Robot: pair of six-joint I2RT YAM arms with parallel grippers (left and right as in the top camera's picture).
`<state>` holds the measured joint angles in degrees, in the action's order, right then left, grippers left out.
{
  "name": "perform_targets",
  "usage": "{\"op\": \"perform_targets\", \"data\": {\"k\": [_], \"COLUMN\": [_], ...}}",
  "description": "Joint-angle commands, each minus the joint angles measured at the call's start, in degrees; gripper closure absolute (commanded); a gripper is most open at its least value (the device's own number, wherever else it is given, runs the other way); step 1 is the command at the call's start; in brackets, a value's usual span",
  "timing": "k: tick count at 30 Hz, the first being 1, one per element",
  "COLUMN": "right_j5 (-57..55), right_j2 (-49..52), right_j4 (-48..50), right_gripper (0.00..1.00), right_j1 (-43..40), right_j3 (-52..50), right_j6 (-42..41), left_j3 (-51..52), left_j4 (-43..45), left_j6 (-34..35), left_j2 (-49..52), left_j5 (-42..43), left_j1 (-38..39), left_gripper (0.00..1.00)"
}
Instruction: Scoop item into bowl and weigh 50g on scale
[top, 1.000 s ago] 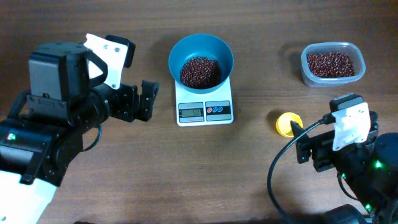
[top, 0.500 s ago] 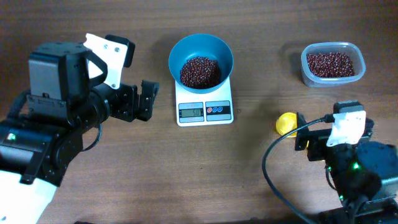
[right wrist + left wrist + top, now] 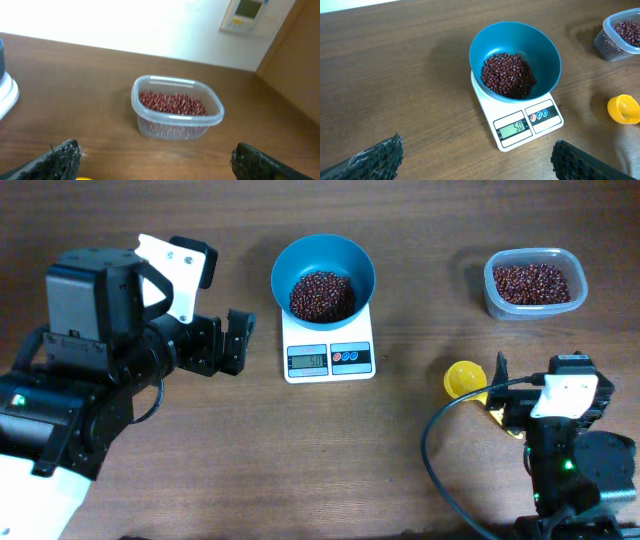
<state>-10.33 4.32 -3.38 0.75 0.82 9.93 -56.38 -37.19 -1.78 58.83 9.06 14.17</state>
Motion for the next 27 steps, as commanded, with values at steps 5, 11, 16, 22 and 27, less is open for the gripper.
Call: {"op": "perform_targets", "data": {"k": [5,11,16,22,27], "right_j5": [6.91,9.62,10.6,10.78,10.75], "right_j2": [-2.43,-4.09,-0.13,-0.48,-4.13], "right_j4": [-0.85,-1.14,-1.01,-1.07,-1.07], "right_gripper": [0.01,0.01,0.01,0.01,0.01], "right_j1": [-0.5,-0.39,-0.44,-0.46,-0.44], "right_j3": [-0.5,-0.5,-0.5,-0.5,-0.5], "right_j6": [-1.44,-3.3,-7.48,-7.45,-7.43], "left_j3": [-0.31,-0.31,-0.31,-0.31,-0.31], "left_j4": [0.02,0.02,0.02,0.02,0.02], "left_j6": [-0.87,-0.87,-0.87,-0.87,-0.87], "left_j2": [-0.02,-0.02,-0.02,-0.02,-0.02], "left_j5": [0.59,0.59,0.59,0.59,0.59], "left_j1": [-0.09,-0.09,-0.09,-0.09,-0.09], "left_gripper": [0.01,0.01,0.01,0.01,0.01]}}
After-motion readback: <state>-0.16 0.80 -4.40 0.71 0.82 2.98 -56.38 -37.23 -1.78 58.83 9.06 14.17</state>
